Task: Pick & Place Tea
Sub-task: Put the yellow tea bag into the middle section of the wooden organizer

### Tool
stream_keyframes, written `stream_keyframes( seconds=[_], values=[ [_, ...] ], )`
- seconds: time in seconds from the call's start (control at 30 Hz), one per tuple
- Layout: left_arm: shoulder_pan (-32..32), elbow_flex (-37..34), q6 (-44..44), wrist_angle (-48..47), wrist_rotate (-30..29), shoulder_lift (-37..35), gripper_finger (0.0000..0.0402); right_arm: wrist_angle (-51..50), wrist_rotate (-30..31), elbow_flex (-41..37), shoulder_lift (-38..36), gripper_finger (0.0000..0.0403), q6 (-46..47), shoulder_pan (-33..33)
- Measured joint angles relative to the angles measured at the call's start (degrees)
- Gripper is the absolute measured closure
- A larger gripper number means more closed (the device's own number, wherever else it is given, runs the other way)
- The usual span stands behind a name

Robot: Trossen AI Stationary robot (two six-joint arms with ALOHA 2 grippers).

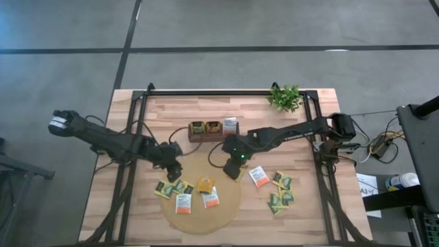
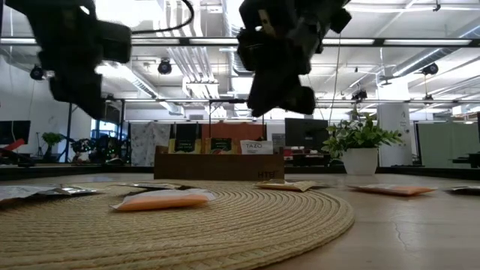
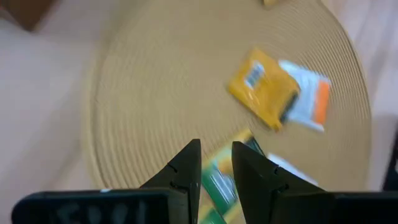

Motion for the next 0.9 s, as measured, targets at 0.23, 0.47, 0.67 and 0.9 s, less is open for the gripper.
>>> stream_keyframes(
  seconds=[0.23,0.47,0.67,0.9],
  values=[
    [-11.2,0.0,-12.0,-2.0,-4.9,0.0,0.0317,4.6,-0.1,1.0,3.5,0.0335,-0.3,0.0],
    [-13.2,0.0,-17.3,-0.4,-7.8,0.0,0.0317,1.5,0.7,1.0,3.6,0.0335,-2.0,-0.5],
    [-10.8,0.0,-12.3,2.8,-12.5,0.0,0.0317,-8.0,6.2,1.0,3.2,0.0335,-1.6,-0.6],
    [-8.2,0.0,6.6,3.9,-13.4,3.1,0.0317,-7.6,1.5,1.4,3.2,0.0335,-10.6,1.9]
  ],
)
